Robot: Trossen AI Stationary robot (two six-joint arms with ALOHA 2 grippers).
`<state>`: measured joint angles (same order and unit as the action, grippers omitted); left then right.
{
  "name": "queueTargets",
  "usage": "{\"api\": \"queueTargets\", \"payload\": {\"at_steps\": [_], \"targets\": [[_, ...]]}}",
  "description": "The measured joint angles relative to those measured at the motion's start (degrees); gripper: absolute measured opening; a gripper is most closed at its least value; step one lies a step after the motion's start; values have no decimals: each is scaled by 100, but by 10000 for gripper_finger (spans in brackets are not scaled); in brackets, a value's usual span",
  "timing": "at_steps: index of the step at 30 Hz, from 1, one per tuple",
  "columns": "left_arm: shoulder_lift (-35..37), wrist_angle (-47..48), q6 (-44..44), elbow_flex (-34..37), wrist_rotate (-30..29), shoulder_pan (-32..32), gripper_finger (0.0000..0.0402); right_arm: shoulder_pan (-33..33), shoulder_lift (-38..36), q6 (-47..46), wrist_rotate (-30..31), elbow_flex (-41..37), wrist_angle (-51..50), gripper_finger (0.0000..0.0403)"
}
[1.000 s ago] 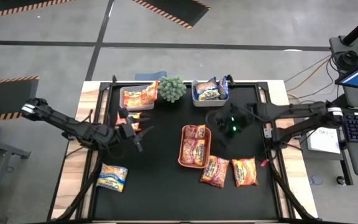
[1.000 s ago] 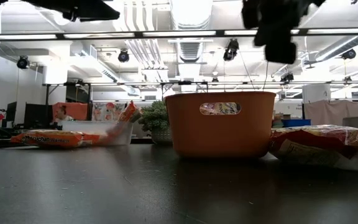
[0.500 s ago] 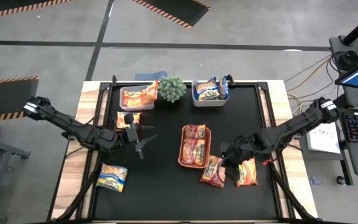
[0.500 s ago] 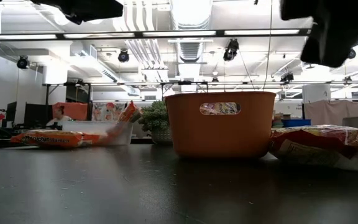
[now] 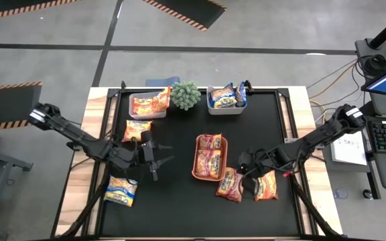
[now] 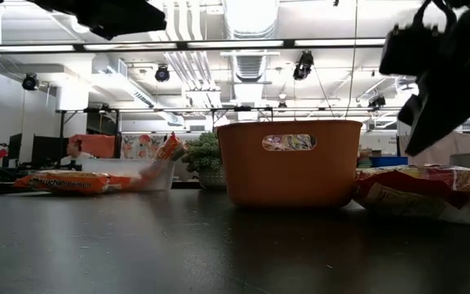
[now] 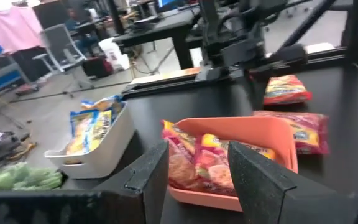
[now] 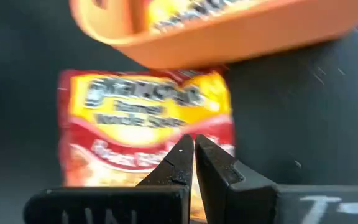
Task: Sort Maruchan noodles
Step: Put the red noodle pack into the orange bin
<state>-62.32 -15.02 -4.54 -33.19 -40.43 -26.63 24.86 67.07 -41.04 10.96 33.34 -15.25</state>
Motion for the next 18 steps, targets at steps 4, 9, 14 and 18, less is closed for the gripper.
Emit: {"api": "queueTargets", "payload": {"at_steps": [4, 9, 14, 18], "targets": [[-228, -38, 1, -143, 263, 2, 149, -15, 2, -275, 109, -101, 13, 22], [-583, -51, -116, -390, 266, 27, 149, -26, 3, -626, 107, -101, 44, 79], [-939, -53, -326, -640, 261, 59, 149, -26, 124, -660, 193, -105, 116, 162], [-1110, -40, -419, -747, 255, 66, 149, -26, 331, -268, 267, -191, 463, 219]]}}
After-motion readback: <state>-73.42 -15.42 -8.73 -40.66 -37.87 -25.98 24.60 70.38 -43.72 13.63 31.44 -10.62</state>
